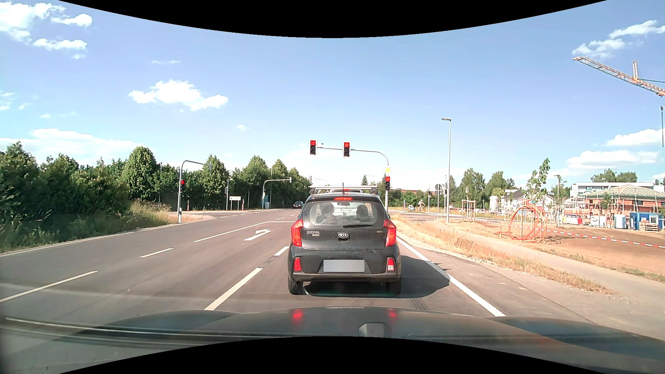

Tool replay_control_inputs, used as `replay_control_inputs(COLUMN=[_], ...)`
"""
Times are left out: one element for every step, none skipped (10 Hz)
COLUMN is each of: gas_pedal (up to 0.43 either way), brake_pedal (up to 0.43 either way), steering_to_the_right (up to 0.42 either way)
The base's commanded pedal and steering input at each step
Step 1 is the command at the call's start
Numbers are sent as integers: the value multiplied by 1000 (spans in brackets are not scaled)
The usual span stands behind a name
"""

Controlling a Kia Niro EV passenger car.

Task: Follow the waypoints while adhering to traffic rules and regulations

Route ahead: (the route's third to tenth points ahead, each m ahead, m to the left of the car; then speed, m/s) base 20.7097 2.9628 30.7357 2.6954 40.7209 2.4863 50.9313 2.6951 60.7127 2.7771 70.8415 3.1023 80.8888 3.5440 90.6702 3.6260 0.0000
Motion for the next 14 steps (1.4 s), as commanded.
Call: replay_control_inputs(gas_pedal=[0,0,0,0,0,0,0,0,0,0,0,0,0,0], brake_pedal=[445,445,445,445,445,445,439,445,445,439,439,445,445,445], steering_to_the_right=[0,0,0,0,0,0,0,0,0,0,0,0,0,0])
